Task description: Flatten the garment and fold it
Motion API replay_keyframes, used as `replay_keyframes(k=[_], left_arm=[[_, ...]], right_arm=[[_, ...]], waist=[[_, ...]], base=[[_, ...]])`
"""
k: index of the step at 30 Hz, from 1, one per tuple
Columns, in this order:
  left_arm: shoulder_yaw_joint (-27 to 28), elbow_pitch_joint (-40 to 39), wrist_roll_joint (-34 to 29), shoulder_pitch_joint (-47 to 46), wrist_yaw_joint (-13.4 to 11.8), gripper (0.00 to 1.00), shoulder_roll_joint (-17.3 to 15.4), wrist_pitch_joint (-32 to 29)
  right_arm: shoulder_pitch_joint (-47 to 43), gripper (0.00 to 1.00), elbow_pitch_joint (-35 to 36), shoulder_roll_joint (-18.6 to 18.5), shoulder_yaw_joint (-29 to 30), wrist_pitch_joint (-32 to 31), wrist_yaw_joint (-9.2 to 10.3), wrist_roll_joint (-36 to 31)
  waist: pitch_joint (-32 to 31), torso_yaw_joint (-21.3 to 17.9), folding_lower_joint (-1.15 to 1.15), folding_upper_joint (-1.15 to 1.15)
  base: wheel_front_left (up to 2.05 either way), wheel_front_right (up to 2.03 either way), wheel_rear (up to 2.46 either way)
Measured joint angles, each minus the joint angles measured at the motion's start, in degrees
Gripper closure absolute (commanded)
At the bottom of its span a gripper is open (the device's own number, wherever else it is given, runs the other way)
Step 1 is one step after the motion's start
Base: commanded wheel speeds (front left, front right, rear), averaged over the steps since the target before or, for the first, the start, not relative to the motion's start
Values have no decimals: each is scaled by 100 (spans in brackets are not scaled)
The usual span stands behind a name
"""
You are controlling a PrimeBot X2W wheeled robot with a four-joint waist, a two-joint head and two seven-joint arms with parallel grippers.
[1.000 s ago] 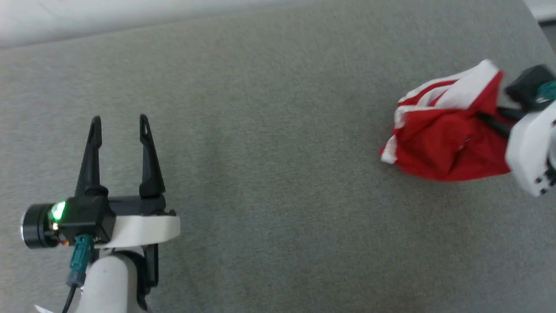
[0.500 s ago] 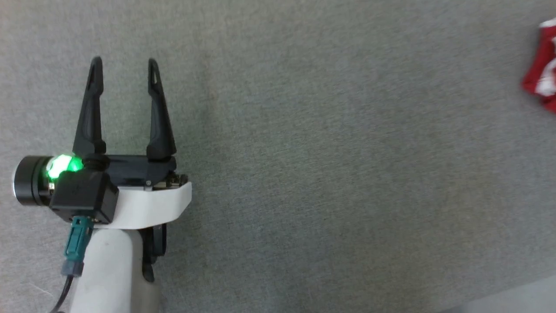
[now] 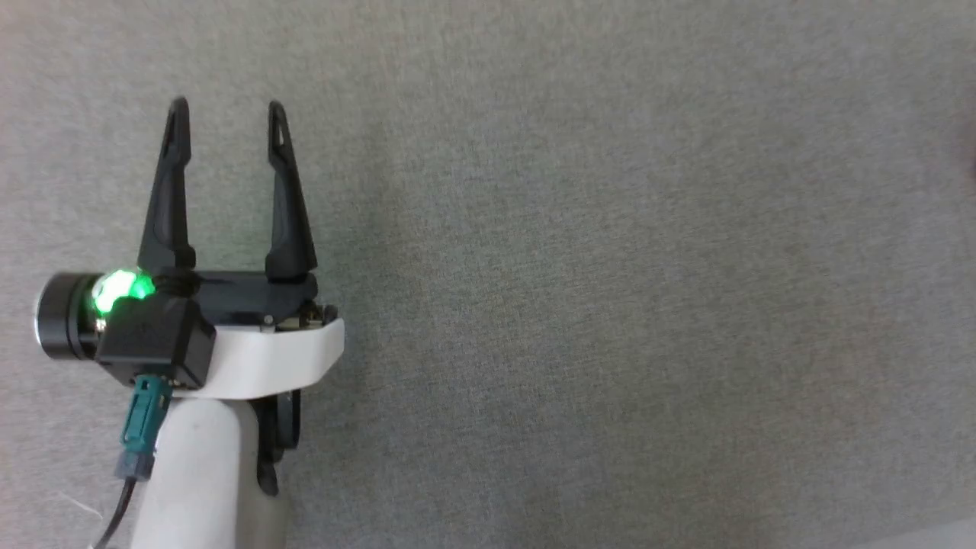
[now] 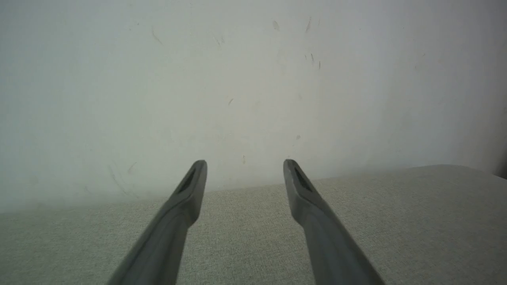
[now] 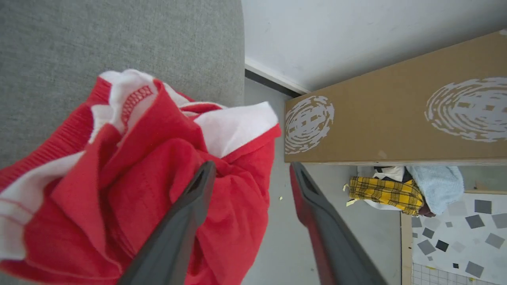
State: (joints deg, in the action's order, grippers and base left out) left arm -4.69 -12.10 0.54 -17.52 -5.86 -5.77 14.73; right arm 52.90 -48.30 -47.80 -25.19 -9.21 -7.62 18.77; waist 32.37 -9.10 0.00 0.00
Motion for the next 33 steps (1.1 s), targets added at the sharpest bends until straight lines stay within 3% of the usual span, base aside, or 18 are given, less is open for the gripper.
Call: replay_keyframes(k=[6,12,18,23,33], left_arm=[[74,153,107,344,-75,0,55,0],[307,274,132,742,-129,0,69,0],[452,389,148,1011,-149,0,100,-1],[443,578,149,1096,-148,0,159,0],[439,984,140,1334,-142,0,194,0]], right_arm=[[202,0,132,0,702,1201,1,-938],[101,0,824,631,1557,2235,1,-1394],[-702,0,2249,1423,2160,2391,1,-1377],[-1706,0,3727,2341,2718,2395,1,-1306],[-3768,0,4663,3851,2874,2394,1,-1093]], waist=[[-537,33,-1,0],[-1110,107,-2,0],[-1597,256,-2,0],[-1870,481,-1,0],[-2393,839,-1,0]], base=[[0,0,0],[0,0,0],[0,0,0],[0,0,0],[0,0,0]])
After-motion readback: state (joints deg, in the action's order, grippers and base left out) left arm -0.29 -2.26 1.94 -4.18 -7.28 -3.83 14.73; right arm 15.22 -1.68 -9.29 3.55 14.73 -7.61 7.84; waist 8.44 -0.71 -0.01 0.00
